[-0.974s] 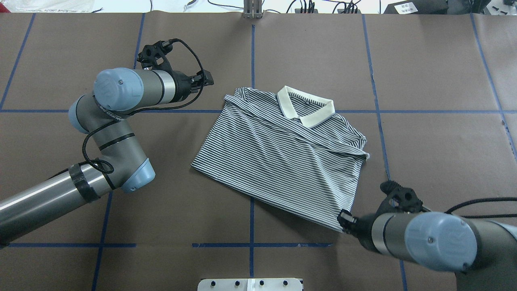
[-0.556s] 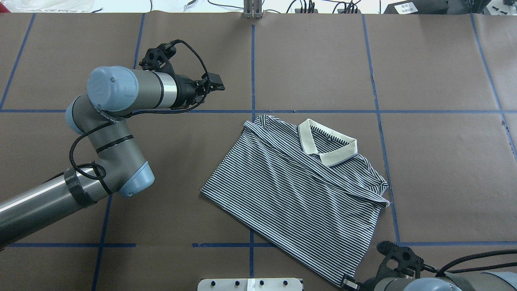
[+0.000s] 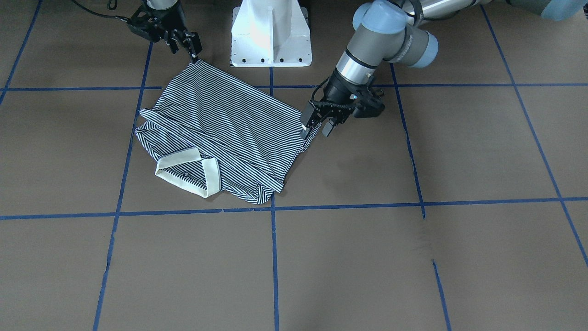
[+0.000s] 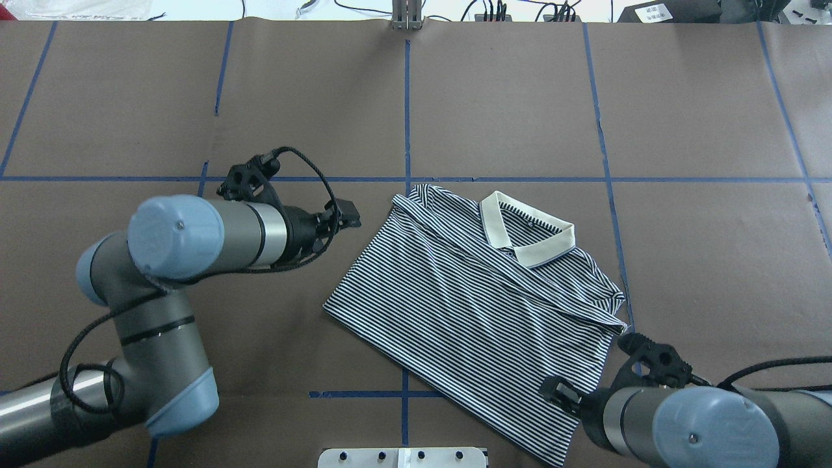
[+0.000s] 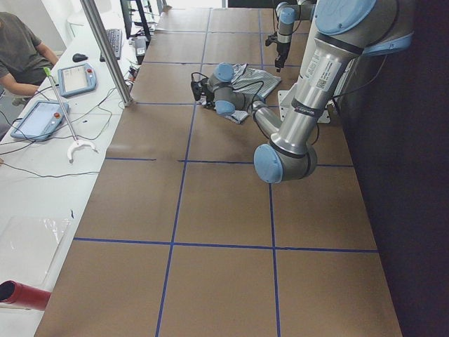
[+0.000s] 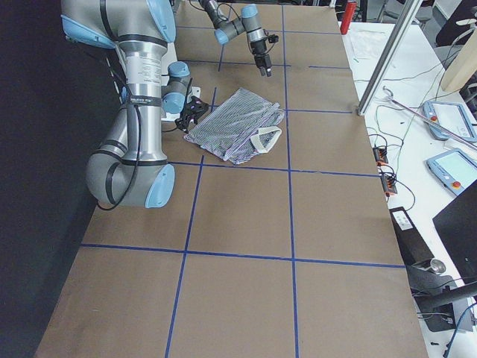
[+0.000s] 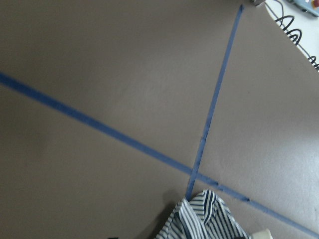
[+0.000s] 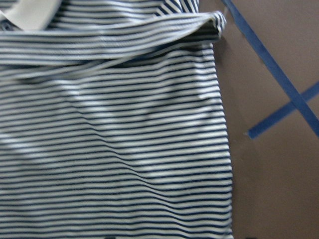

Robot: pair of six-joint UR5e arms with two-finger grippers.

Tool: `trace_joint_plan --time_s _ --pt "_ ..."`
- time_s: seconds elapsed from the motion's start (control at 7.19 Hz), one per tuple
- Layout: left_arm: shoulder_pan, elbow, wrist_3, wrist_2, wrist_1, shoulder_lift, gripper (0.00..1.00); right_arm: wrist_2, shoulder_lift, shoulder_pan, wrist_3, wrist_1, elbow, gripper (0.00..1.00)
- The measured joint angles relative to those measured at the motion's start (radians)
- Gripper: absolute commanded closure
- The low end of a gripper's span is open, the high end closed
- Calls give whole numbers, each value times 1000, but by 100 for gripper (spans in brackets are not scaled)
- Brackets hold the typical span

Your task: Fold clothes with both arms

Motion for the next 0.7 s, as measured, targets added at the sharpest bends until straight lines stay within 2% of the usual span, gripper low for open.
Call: trace_joint_plan --time_s 0.14,0.28,0.7 --pt "74 -35 -23 69 83 20 25 1 30 73 -5 0 -4 0" --pt "113 -39 -34 100 126 29 28 2 53 119 -16 0 -10 0" --pt "141 -4 -29 131 180 25 34 -2 78 153 -46 1 -38 0"
